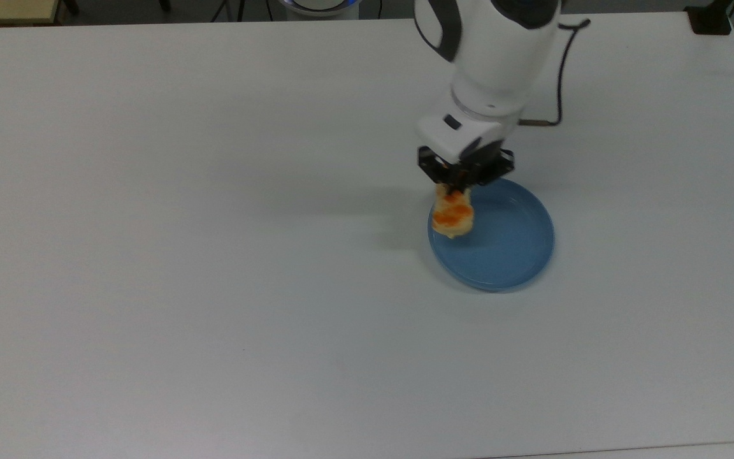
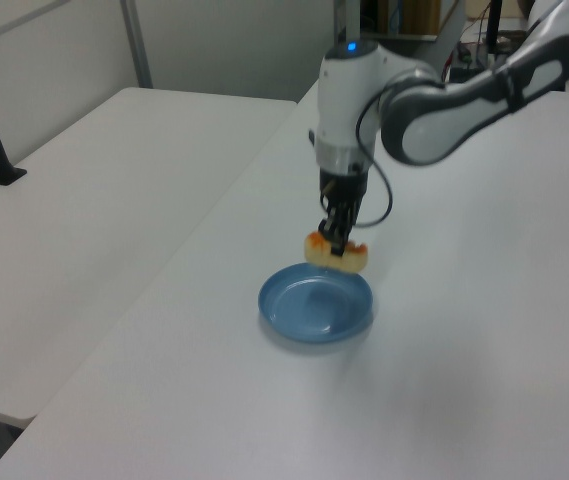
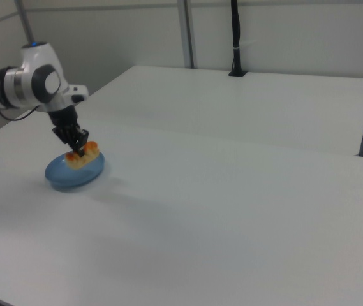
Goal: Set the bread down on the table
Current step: 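Carry the bread roll away from the plate and lower it to the table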
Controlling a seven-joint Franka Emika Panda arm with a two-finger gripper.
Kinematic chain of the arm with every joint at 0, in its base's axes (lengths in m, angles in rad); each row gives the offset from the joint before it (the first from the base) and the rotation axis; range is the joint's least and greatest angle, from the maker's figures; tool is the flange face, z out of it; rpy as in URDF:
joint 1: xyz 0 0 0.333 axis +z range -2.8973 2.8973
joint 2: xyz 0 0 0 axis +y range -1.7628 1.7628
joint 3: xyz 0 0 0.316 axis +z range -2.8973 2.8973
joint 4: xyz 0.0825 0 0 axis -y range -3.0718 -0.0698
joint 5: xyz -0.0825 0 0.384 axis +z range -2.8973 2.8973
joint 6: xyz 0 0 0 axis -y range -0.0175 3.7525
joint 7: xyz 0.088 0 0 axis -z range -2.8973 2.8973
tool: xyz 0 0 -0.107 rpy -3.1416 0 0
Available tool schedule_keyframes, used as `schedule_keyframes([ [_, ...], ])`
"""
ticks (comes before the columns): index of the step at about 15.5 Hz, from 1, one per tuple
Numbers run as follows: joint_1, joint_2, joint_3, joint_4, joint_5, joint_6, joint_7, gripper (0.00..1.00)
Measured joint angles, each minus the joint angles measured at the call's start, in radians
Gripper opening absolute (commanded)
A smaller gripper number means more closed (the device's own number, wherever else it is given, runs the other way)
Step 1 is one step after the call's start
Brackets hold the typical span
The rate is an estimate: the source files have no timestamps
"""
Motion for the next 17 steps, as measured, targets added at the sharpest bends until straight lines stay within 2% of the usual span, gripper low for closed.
schedule_keyframes([
  [5,-0.177,-0.074,-0.004,-0.003,0.0,-0.145,-0.325,0.11],
  [10,-0.358,-0.074,-0.011,-0.019,0.0,-0.156,-0.592,0.11],
  [14,-0.44,-0.06,-0.013,-0.041,-0.005,-0.154,-0.682,0.11],
  [17,-0.488,-0.04,-0.013,-0.068,-0.056,-0.104,-0.695,0.11],
])
